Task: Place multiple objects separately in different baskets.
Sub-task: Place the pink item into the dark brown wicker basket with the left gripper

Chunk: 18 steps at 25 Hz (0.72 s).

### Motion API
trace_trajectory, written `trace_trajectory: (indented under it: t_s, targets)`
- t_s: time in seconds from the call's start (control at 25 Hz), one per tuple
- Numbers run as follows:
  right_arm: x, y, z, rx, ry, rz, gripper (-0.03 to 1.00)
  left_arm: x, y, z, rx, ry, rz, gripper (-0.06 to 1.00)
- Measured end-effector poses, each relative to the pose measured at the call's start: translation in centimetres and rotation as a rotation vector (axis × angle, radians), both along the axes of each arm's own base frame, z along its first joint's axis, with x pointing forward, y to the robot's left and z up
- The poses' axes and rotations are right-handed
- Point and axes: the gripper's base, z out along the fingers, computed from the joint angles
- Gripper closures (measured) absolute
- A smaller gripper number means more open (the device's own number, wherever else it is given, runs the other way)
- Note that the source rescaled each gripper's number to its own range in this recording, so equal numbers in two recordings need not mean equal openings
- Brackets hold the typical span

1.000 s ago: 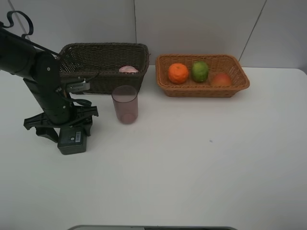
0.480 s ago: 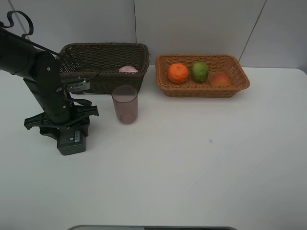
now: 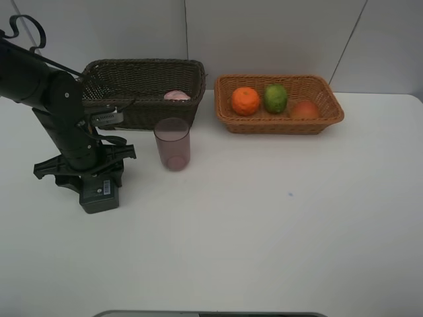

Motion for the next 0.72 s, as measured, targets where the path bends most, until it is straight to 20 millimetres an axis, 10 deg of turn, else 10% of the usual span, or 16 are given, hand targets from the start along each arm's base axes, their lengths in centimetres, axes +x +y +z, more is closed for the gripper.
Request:
trace_trajectory:
  t_s: [0.72]
  targets:
    - [0.00,0.00,0.00,0.000,0.000,0.000,0.02,0.15,-0.06,0.36,-0.009,-0.024,-0.002,0.13]
